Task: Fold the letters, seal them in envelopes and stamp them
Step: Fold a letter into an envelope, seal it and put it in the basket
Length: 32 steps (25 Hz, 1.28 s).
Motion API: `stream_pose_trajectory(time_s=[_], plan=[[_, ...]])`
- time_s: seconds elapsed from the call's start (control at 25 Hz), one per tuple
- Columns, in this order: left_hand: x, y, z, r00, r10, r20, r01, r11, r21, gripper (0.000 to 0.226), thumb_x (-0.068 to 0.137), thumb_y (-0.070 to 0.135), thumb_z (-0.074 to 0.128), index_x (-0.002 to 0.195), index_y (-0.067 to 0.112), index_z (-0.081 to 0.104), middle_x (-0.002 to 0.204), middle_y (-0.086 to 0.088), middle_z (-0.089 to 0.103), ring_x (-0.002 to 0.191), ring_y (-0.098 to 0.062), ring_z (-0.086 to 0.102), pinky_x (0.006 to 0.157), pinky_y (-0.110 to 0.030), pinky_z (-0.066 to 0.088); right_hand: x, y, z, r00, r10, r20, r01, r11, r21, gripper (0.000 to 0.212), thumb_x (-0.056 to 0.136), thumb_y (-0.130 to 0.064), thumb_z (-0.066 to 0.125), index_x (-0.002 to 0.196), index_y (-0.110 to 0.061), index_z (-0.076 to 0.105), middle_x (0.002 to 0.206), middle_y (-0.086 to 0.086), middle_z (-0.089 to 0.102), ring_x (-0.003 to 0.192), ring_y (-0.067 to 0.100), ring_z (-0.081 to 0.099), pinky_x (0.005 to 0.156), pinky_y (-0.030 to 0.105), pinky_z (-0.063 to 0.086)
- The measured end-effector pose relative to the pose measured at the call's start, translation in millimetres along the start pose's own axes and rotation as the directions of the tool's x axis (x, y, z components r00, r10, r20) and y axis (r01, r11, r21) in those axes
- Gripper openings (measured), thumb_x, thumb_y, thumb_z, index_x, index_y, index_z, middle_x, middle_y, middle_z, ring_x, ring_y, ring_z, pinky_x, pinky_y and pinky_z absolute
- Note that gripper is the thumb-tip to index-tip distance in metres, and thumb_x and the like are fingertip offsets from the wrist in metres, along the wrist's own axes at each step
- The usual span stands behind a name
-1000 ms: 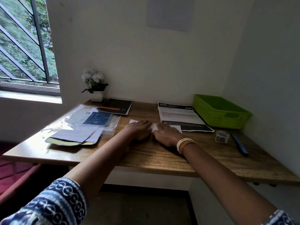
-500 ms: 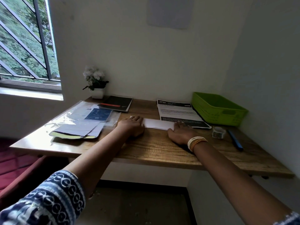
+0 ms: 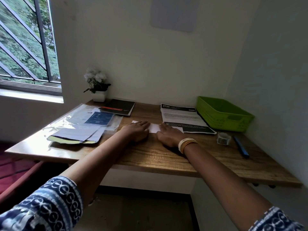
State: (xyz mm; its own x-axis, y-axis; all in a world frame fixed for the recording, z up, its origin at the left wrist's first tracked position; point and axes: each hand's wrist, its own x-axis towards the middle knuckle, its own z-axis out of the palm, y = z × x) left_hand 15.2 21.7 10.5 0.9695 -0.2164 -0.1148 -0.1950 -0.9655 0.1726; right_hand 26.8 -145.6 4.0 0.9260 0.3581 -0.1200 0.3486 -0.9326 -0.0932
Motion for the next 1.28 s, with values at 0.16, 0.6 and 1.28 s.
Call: stream_pose_trajectory(time_s=[0.16,0.6,1.28], plan=[[-0.1,-12.1,-2.0,0.999,-0.042,0.002,0.042,0.999,-0.024,0.054,0.102,0.033,0.024,0.152,0.021,0.007,0.161,-0.001,0.001,0.149,-0.020,0.001,0.121,-0.042,0.007,-7.7,24.6,1.3,0.998,0.066,-0.012,-0.066,0.998,0.004,0.064,0.099,-0.045,0.015,0.154,-0.015,0.002,0.162,0.003,-0.004,0.150,0.018,-0.001,0.120,0.037,0.003],[-9.2,-9.3,7.1,0.981,-0.092,-0.174,0.085,0.995,-0.047,0.052,0.101,0.035,0.028,0.151,0.030,0.016,0.161,-0.001,0.007,0.147,-0.024,0.015,0.118,-0.043,0.017,-15.2,34.2,2.0,0.945,0.158,-0.286,-0.174,0.984,-0.032,0.082,0.080,-0.076,0.040,0.138,-0.019,0.046,0.139,0.010,0.039,0.127,0.030,0.039,0.106,0.044,0.034],[-48.5,-16.3,3.4,0.936,0.144,-0.321,-0.084,0.978,0.193,0.031,0.098,0.034,0.037,0.118,0.028,0.061,0.120,0.000,0.065,0.109,-0.019,0.060,0.098,-0.038,0.043,-27.0,5.3,3.8,0.844,0.202,-0.497,-0.199,0.978,0.059,0.067,0.081,-0.064,0.051,0.126,-0.014,0.051,0.132,0.014,0.044,0.124,0.033,0.040,0.104,0.045,0.033]])
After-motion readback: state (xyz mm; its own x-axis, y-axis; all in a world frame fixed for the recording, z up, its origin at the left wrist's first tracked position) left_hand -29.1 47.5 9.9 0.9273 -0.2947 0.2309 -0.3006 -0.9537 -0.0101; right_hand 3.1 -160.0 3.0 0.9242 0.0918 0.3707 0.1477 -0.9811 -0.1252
